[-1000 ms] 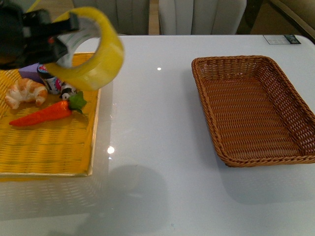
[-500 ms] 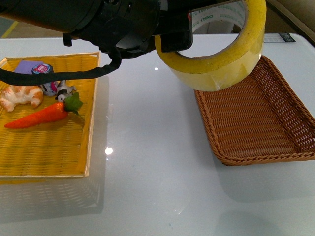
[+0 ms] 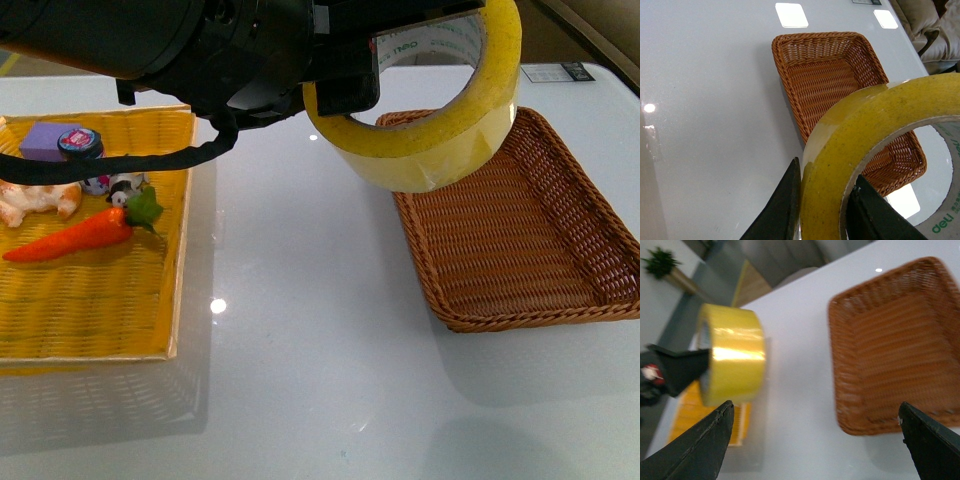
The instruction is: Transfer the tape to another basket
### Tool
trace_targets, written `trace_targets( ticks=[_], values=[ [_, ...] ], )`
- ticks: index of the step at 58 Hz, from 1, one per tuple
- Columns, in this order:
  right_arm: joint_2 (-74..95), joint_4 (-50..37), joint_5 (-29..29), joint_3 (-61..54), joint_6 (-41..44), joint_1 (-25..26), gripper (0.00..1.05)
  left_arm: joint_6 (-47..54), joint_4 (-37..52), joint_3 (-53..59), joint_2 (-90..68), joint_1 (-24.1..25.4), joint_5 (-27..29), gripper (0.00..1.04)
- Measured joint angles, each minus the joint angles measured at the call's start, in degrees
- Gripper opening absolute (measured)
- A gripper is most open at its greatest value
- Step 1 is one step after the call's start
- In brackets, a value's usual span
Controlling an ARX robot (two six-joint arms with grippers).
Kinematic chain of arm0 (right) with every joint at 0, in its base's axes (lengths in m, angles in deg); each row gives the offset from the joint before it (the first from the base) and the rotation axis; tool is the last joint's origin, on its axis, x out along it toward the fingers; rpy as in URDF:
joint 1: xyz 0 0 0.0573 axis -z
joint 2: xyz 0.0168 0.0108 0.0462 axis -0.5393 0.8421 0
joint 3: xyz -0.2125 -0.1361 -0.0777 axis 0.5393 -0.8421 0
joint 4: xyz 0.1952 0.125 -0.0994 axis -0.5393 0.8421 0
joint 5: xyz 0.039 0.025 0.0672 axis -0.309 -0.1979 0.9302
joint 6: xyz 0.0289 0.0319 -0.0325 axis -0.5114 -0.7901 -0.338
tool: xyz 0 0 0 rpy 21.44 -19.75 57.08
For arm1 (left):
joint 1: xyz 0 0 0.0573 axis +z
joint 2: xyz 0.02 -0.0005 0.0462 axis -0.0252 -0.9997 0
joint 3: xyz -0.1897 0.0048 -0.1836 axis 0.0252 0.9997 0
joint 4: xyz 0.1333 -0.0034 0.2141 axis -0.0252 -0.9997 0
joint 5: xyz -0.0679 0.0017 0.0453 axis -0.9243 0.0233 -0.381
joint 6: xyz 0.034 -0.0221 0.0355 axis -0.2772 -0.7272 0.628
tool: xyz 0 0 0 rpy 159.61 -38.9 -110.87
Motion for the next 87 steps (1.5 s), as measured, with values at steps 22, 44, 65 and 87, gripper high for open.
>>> trace_targets(
  ticks=[22,44,65,87],
  values=[
    [24.1,-24.0,5.9,2.4,-8.0,-3.4,0.96,0.0,-0.8,-0.1,0.0,0.0,-0.1,0.16],
    [34.9,-28.8,6.1,7.4,-10.5,-7.9,0.96,0.0,-1.2,-0.1,-0.2,0.0,-0.8,0.16],
    [37.8,-31.9,3.6,7.9,-13.3,-9.1,0.58,0.0,-1.3,-0.1,-0.2,0.1,-2.0,0.27],
    [37.9,-32.1,2.9,7.9,-15.6,-7.1,0.46,-0.1,0.8,0.3,2.0,1.4,-2.5,0.89]
  ],
)
